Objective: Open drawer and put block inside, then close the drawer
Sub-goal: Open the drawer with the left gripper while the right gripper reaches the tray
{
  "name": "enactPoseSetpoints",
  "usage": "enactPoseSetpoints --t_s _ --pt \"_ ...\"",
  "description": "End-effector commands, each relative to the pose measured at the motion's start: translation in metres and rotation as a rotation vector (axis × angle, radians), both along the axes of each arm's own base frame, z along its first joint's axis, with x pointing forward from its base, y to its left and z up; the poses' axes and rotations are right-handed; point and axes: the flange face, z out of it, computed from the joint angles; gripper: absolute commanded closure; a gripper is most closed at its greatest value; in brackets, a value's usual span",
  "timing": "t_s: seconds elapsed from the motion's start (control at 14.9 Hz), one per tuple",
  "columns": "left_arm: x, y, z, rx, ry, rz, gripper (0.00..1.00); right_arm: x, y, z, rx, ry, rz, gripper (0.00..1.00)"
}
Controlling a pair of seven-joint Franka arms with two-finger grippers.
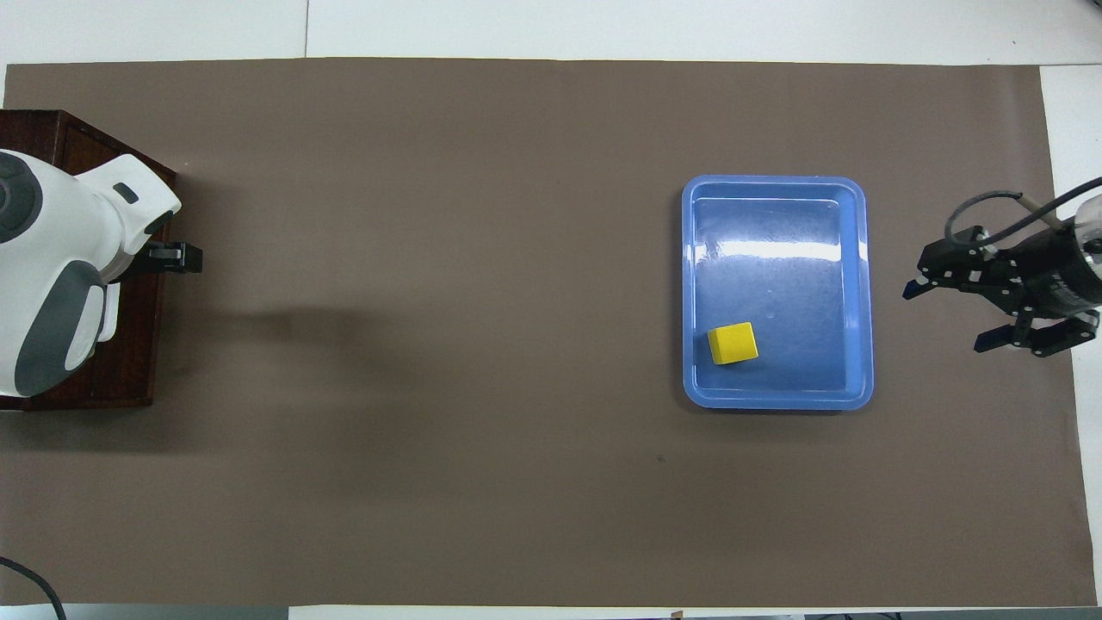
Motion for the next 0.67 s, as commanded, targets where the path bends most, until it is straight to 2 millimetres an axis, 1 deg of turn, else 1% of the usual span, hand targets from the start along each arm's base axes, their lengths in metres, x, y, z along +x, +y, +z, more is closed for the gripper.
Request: enactPoseSetpoints --t_s 0.0,0.07,0.13,0.2,0.33,0.47,0.54,0.6 --pt "0.001 0.016 -0.016 0.005 -0.034 -0.025 0.00 0.004 0.002 -0.046 0.043 0.072 -0.250 0.00" --pt "0.002 0.018 -0.023 0.018 -0.028 -0.036 0.00 0.008 0.009 -0.062 0.049 0.096 -0.332 0.00" --pt "0.003 0.018 -0.026 0.020 -0.027 -0.042 0.00 0.012 0.013 -0.074 0.067 0.108 -0.422 0.00" --pt "0.003 0.018 -0.029 0.019 -0.025 -0.041 0.00 0.011 0.014 -0.082 0.090 0.122 -0.496 0.00" --pt "0.000 0.015 -0.039 0.009 -0.027 -0.052 0.00 0.006 0.019 -0.097 0.126 0.164 -0.541 0.00" --pt "0.001 0.001 -0.050 0.000 -0.021 -0.066 0.00 0.009 0.023 -0.117 0.157 0.221 -0.581 0.00" --pt "0.001 -0.018 -0.050 -0.006 -0.029 -0.069 0.00 0.012 0.025 -0.129 0.164 0.242 -0.586 0.00" --pt "0.000 -0.030 -0.050 -0.009 -0.031 -0.052 0.00 0.014 0.028 -0.137 0.174 0.259 -0.591 0.00"
